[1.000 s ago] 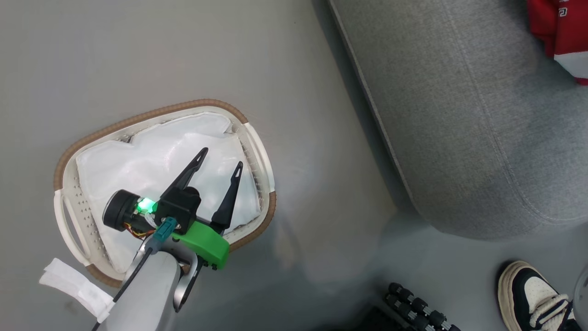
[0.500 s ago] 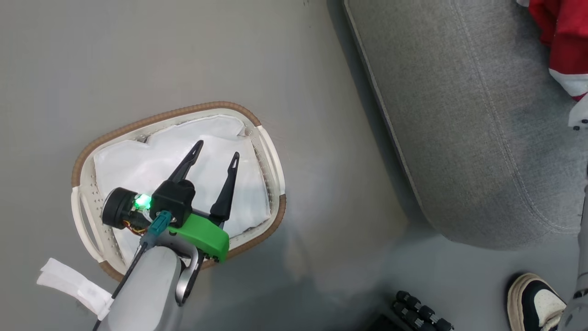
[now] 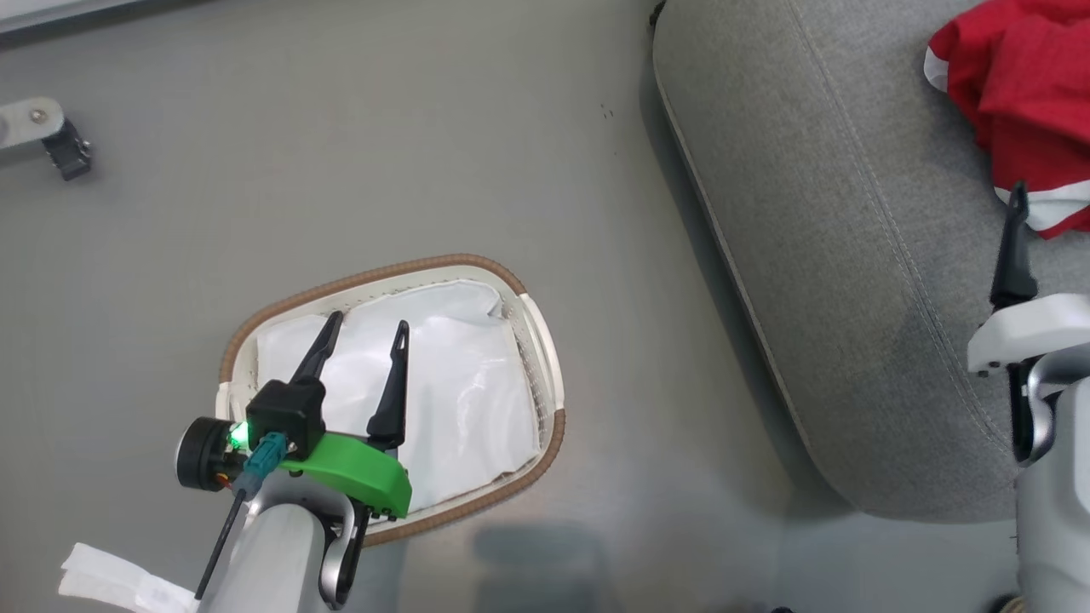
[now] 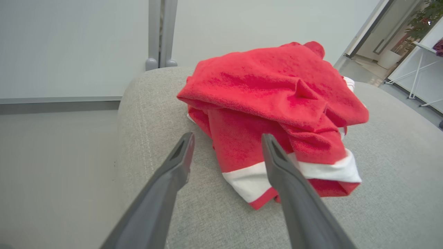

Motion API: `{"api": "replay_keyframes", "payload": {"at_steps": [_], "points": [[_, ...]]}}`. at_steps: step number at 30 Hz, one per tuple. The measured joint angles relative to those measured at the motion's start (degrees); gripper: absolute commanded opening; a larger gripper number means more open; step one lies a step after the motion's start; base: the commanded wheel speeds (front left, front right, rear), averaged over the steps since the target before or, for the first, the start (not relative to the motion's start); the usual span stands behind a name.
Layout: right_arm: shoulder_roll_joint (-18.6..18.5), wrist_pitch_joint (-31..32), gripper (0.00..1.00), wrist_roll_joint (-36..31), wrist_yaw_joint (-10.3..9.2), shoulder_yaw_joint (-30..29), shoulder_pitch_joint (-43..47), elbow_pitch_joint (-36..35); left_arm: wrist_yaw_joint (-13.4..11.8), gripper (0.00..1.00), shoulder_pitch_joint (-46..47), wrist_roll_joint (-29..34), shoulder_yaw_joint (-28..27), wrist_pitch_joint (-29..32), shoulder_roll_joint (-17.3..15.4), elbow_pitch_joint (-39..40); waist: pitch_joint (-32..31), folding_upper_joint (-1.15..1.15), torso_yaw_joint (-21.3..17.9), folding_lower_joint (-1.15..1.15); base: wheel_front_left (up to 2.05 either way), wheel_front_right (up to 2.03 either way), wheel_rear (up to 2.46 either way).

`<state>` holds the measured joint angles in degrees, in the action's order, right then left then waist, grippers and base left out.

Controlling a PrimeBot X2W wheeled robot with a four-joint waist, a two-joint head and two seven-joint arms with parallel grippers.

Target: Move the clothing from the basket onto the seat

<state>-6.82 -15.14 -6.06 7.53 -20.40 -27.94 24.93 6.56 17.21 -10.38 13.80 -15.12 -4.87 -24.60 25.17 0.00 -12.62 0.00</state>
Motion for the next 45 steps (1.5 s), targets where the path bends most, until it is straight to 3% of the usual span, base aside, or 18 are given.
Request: {"api": "replay_keyframes", "payload": {"at_steps": [12,25,45], "points": [[3.78,0.01,1.0,4.15,0.0,11.14,4.47,-1.98,-1.07,1.0,-2.98,0.85,-8.21,0.0,1.47,-0.11,-6.91,0.0,6.39,0.0,0.0,0.0,0.0],[4.03,0.01,1.0,11.38,0.0,22.75,6.55,-0.43,-2.26,1.0,-5.87,1.03,-13.32,0.0,1.92,-0.38,-12.24,0.0,12.32,0.0,0.0,0.0,0.0],[4.01,0.0,1.0,12.18,0.0,23.52,16.52,0.16,-1.47,1.0,-15.41,-3.43,-13.17,0.0,1.98,2.0,-21.13,0.0,13.74,-0.01,0.0,0.0,0.0]]}}
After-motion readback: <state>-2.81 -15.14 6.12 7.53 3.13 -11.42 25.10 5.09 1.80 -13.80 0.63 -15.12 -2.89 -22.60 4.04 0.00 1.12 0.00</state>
